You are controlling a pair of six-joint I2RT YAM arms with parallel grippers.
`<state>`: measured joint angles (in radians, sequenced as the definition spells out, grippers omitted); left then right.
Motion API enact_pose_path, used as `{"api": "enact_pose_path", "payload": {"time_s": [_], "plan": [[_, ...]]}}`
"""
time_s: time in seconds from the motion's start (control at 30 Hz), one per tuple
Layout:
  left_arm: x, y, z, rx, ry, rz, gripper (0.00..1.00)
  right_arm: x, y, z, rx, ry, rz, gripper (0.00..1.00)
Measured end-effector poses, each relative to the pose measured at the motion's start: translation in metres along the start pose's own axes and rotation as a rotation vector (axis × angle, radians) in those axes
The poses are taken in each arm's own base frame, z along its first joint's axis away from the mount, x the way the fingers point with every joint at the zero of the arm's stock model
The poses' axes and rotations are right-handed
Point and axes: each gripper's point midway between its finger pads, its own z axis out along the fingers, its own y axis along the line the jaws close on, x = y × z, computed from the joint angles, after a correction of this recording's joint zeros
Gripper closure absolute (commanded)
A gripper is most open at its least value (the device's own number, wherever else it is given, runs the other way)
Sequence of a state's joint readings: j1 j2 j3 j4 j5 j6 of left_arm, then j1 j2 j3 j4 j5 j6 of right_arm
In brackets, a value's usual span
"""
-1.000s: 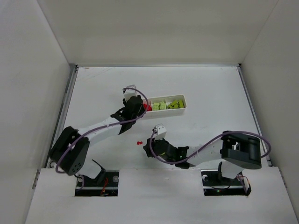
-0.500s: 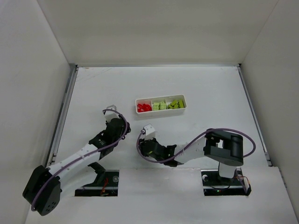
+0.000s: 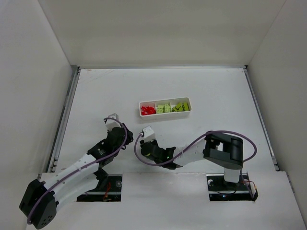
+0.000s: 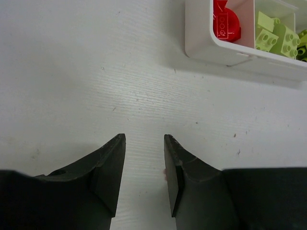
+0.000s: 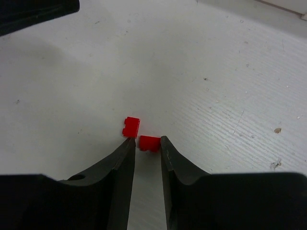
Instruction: Sort the legos into containers by color
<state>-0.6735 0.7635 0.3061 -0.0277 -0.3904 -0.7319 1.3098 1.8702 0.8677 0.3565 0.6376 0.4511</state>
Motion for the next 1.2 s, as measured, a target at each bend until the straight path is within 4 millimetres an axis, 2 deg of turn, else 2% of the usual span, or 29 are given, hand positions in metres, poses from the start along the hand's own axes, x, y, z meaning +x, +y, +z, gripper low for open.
{"api": "enact_pose_path", "payload": {"time_s": [0.2, 0.33, 0.4, 0.53, 0.73, 0.87, 0.93, 1.1, 1.2], "plan": [[0.01, -0.006, -0.003, 0.025, 0.036, 0.013, 0.63, -0.001, -0.001, -0.001, 0.002, 0.001, -0.003, 0.73], [0.017, -0.012, -0.007, 0.052, 0.058, 0.025, 0.63, -0.006, -0.012, -0.013, 0.004, 0.002, 0.001, 0.73], [0.022, -0.016, -0.009, 0.066, 0.069, 0.033, 0.63, -0.019, -0.019, -0.02, 0.002, -0.019, 0.026, 0.74], [0.035, -0.025, -0.014, 0.1, 0.104, 0.057, 0.63, -0.064, -0.041, -0.024, 0.016, -0.093, 0.109, 0.74], [0.056, -0.031, -0.016, 0.107, 0.148, 0.111, 0.62, -0.114, -0.082, 0.002, 0.076, -0.153, 0.18, 0.74], [0.068, -0.031, -0.015, 0.094, 0.163, 0.149, 0.62, -0.141, -0.093, 0.027, 0.079, -0.181, 0.214, 0.74], [0.072, -0.031, -0.014, 0.09, 0.166, 0.161, 0.61, -0.149, -0.096, 0.04, 0.075, -0.186, 0.225, 0.69], [0.082, -0.03, -0.009, 0.066, 0.173, 0.181, 0.61, -0.158, -0.106, 0.062, 0.075, -0.186, 0.248, 0.47], [0.085, -0.029, -0.008, 0.059, 0.175, 0.188, 0.61, -0.16, -0.111, 0.064, 0.074, -0.186, 0.257, 0.47]]}}
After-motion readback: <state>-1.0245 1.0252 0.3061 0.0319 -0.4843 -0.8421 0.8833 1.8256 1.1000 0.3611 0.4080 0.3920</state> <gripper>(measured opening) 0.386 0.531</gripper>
